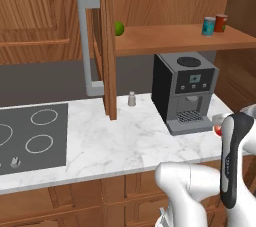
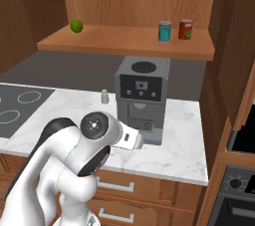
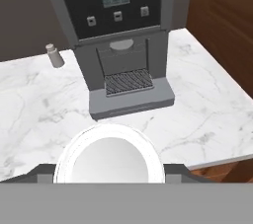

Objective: Pick the cans from the counter and place them in their designated side in the cabinet.

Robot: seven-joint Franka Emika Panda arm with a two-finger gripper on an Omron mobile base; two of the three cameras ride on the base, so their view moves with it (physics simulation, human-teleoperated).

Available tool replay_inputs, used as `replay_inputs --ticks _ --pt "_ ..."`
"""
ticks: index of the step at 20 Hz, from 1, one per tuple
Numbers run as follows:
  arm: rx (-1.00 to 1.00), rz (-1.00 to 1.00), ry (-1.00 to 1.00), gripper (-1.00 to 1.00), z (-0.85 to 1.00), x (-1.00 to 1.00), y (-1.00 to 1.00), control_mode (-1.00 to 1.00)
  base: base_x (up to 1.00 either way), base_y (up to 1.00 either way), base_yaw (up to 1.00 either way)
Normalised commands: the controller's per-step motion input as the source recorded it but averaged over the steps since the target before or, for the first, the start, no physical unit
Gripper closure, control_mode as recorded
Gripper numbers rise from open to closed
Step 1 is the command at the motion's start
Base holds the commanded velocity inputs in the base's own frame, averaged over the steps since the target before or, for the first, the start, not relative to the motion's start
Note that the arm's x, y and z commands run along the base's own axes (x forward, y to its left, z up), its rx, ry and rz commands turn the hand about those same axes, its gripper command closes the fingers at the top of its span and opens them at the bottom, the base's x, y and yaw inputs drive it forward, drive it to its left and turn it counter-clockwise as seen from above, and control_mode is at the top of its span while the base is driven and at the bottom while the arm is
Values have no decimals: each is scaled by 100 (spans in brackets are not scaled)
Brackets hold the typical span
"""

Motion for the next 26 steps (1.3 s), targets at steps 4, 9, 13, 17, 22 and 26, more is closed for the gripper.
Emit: replay_inputs --ticks 4,9,13,17,22,26 --pt "0 -2 -5 100 36 -33 13 -100 0 0 0" --pt "0 -3 -3 100 37 -31 13 -100 0 0 0" --pt "0 -3 0 100 41 -26 11 -100 0 0 0" --pt "0 -3 0 100 37 -24 9 -100 0 0 0" --pt "0 -1 -2 100 28 -17 2 -100 0 0 0" --pt "0 -1 -1 100 27 -6 2 -100 0 0 0"
